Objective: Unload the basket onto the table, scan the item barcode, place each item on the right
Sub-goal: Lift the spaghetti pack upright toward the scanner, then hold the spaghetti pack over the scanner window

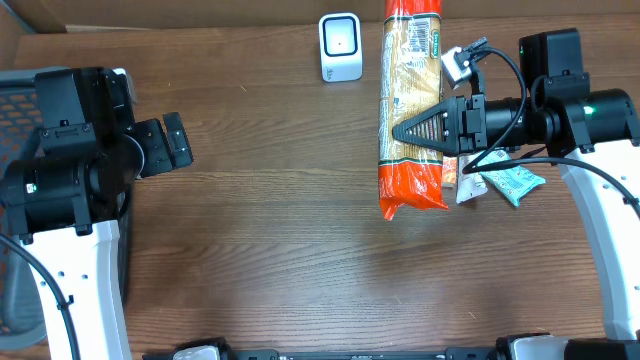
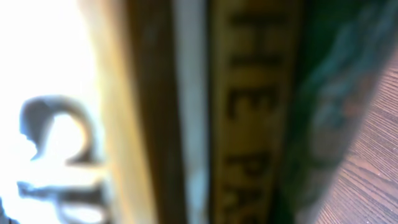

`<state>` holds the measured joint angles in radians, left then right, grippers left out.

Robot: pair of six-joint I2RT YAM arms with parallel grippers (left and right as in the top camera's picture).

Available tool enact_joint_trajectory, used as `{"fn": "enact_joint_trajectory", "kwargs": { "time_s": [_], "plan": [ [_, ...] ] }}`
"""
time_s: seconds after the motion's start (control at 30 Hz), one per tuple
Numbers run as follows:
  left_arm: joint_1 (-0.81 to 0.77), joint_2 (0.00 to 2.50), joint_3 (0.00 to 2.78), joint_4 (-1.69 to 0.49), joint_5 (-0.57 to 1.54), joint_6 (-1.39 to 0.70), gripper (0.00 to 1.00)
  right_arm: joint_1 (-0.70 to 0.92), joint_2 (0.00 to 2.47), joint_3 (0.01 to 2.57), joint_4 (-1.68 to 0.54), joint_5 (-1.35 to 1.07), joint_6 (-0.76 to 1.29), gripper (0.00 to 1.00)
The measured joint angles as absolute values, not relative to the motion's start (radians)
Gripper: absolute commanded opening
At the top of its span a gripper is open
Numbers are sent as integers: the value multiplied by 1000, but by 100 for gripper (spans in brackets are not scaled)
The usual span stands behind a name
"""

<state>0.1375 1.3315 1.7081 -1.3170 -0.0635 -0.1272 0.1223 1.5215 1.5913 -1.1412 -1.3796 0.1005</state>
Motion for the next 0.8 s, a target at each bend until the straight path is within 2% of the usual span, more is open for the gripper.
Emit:
{"fn": "enact_joint_trajectory", "kwargs": {
  "time_s": [0.2, 0.3, 0.53, 0.8],
  "plan": [
    [138, 1332, 1708, -1317, -64, -127, 100, 122, 1522, 1591, -1127, -1365, 100, 4],
    [138, 1332, 1708, -1317, -64, -127, 100, 128, 1522, 1591, -1148, -1281, 100, 4],
    [138, 1332, 1708, -1317, -64, -127, 100, 216, 1524, 1591, -1198, -836, 117, 3],
    [138, 1332, 1708, -1317, -64, -127, 100, 362, 1568, 1657, -1235, -301, 231, 3]
  ]
}}
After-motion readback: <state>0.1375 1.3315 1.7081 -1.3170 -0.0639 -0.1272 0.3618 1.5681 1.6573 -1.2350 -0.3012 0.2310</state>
